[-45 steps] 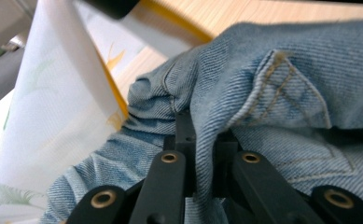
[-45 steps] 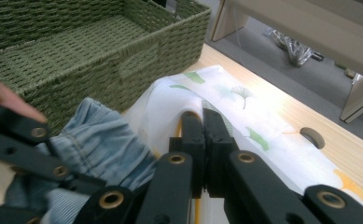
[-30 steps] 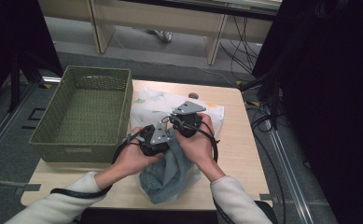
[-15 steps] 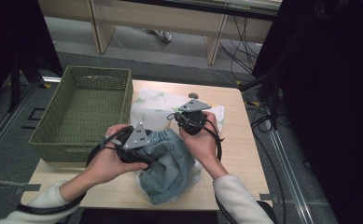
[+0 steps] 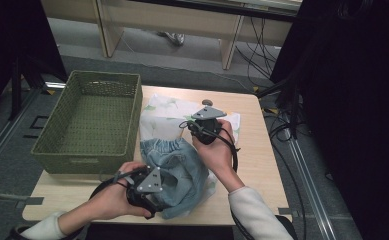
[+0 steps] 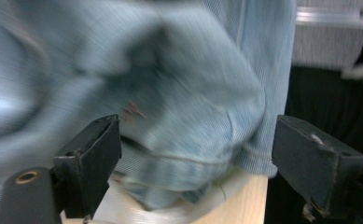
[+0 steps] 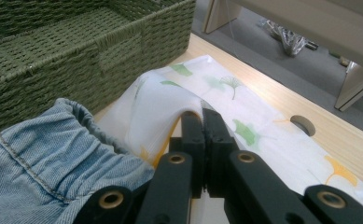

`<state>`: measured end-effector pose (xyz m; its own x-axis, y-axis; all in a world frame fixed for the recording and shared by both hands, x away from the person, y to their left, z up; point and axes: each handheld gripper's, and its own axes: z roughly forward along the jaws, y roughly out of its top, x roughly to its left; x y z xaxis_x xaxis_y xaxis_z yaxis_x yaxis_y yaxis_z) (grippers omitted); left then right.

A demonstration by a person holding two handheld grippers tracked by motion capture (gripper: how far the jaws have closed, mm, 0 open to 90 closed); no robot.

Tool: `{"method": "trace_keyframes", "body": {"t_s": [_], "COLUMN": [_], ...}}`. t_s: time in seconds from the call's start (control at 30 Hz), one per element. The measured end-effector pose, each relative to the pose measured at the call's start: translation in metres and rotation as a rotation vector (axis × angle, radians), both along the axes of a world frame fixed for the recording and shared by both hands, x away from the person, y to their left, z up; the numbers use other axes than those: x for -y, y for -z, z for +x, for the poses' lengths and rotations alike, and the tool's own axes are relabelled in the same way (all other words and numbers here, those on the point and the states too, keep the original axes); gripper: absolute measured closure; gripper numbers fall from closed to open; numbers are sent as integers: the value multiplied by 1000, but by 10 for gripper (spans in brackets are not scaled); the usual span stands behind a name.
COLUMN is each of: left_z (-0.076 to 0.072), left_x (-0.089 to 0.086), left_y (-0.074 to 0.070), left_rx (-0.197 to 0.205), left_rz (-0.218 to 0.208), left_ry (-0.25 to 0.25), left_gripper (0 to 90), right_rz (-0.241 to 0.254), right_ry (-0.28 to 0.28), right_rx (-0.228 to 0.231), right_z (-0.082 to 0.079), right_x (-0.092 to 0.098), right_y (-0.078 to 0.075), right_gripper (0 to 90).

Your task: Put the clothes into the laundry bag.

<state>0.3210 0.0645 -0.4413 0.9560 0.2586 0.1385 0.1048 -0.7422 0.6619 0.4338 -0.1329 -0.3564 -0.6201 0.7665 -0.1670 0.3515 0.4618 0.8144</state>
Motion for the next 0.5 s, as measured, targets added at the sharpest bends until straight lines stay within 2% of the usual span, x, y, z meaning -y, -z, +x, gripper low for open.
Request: {"method": "trace_keyframes", "body": {"t_s": [0.07,0.13,0.2,0.23,0.27,0.3,0.37,0.4,0.47,0.5], "left_z": [0,1,2,3,3,5,7,8,12,14], "left_x": [6,13,18,20,23,24,27,28,29,28], "left_y": [10,18,23,25,26,27,29,30,32,31], "left_rx": [9,18,61,71,68,75,116,106,81,73], "left_rz": [26,36,72,92,89,106,143,141,108,115], "left_ry": [4,0,-7,4,1,6,6,-1,-33,-35], "left_gripper": [156,179,302,363,440,512,645,688,778,799], "right_rz": [-2,1,5,9,1,-4,0,-5,-4,-5], "right_ry": [0,-3,4,11,-2,-6,-7,-10,-12,-12], "right_rx": [-2,-6,-13,-21,-13,-10,-12,-8,-11,-11], "right_z": [0,0,-1,-2,-2,-2,-3,-3,-3,-4], "right_x": [0,0,-1,-2,-2,-2,-3,-3,-3,-3], "right_y": [0,1,1,1,1,0,0,0,-1,-1], "right_gripper": [900,900,900,900,900,900,900,900,900,900]}}
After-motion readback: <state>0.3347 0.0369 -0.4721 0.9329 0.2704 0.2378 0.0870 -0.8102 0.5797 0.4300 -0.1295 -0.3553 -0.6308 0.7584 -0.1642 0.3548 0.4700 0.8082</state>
